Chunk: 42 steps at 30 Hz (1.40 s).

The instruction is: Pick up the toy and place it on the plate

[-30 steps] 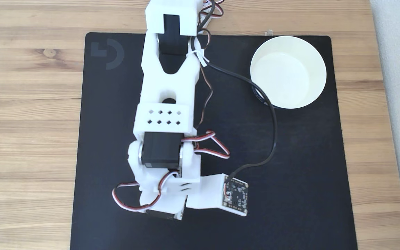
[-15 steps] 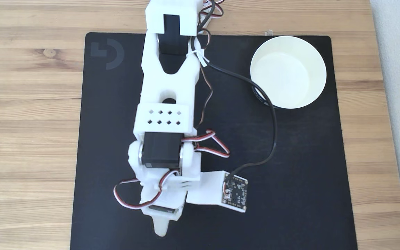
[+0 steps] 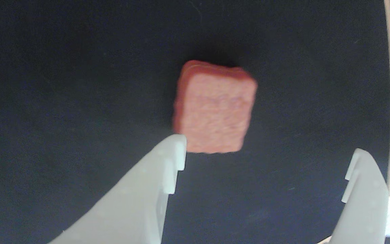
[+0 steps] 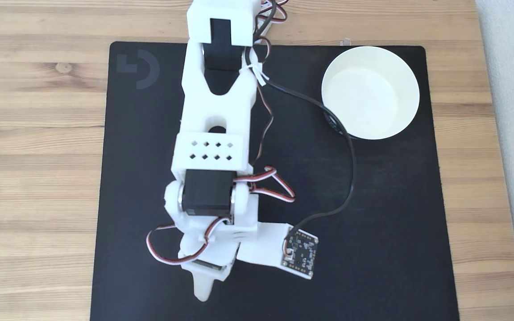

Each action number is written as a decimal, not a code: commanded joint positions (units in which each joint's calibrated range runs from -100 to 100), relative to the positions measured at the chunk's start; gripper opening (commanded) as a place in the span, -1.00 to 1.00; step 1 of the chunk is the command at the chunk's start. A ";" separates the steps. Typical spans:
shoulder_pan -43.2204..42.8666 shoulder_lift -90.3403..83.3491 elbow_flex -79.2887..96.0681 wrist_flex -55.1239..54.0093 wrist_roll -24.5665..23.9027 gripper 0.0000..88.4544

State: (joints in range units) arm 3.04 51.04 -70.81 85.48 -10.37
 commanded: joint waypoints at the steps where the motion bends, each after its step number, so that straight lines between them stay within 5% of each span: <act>1: 0.43 -0.31 -1.88 2.07 -5.23 -0.25; 13: 0.27 -0.31 -1.79 2.07 -8.99 -0.25; 42: 0.60 -0.31 -0.71 3.68 -5.02 -0.25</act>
State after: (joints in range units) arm 3.37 51.04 -70.52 89.87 -15.78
